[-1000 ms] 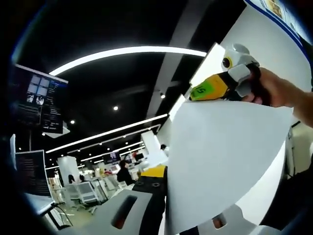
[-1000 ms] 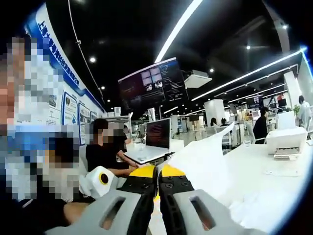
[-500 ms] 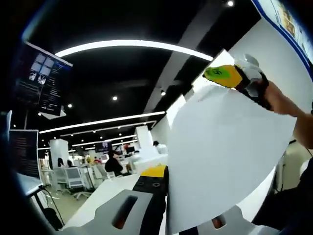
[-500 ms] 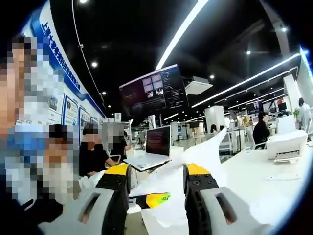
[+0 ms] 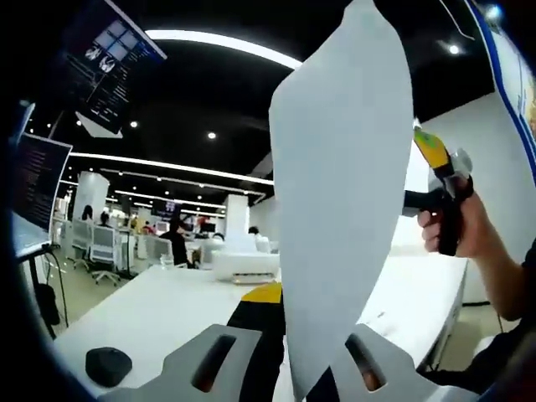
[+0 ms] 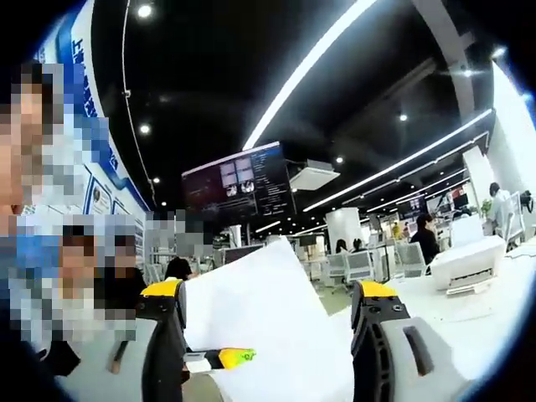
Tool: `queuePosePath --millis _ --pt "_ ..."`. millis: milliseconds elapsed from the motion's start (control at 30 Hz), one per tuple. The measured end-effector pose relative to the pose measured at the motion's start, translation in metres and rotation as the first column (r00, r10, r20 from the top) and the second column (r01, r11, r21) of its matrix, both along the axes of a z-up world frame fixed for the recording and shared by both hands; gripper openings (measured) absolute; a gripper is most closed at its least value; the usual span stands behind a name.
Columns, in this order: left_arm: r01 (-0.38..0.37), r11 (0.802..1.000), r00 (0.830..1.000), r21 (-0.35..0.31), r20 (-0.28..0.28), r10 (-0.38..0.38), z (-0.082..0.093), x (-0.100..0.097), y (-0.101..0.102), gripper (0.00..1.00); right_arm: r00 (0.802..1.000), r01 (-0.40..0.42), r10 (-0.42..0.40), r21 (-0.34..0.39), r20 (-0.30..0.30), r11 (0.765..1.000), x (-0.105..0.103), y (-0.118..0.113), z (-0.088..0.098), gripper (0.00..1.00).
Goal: Organize the stack of printing papers by aligning and flattening the scattered papers on the table
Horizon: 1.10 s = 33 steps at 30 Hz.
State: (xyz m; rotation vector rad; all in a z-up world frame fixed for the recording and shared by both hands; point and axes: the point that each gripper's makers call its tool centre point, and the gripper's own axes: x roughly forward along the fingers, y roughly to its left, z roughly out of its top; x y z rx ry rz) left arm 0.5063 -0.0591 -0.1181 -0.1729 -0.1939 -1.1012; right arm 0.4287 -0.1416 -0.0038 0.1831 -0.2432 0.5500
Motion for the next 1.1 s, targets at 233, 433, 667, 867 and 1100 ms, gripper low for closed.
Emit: queuePosePath --millis 233,433,667,867,1100 --pt "-0.025 0.999 0.999 0.044 -0.02 0.026 -0.006 0.007 0.004 0.05 1.0 0.023 -0.024 -0.02 -0.02 1.0 -0.002 -0.009 -0.01 0.75" --pt "-0.03 0.998 0.998 0.048 -0.045 0.032 -0.01 0.01 0.007 0.05 0.997 0.045 -0.048 -0.045 -0.056 0.998 -0.002 -0.024 -0.023 0.76" --pt "-0.025 0.998 0.998 0.049 -0.063 0.028 -0.012 0.009 0.008 0.05 0.995 0.073 -0.075 -0.04 -0.064 0.997 -0.005 -0.036 -0.021 0.77" --pt "-0.03 0.998 0.997 0.052 -0.074 0.034 -0.01 0.016 0.01 0.05 0.995 0.079 -0.081 -0.047 -0.053 0.996 -0.008 -0.036 -0.016 0.77" --pt "-0.033 0.998 0.997 0.044 -0.065 0.036 -0.006 0.015 0.012 0.05 0.995 0.086 -0.088 -0.04 -0.056 0.996 -0.009 -0.044 -0.017 0.77"
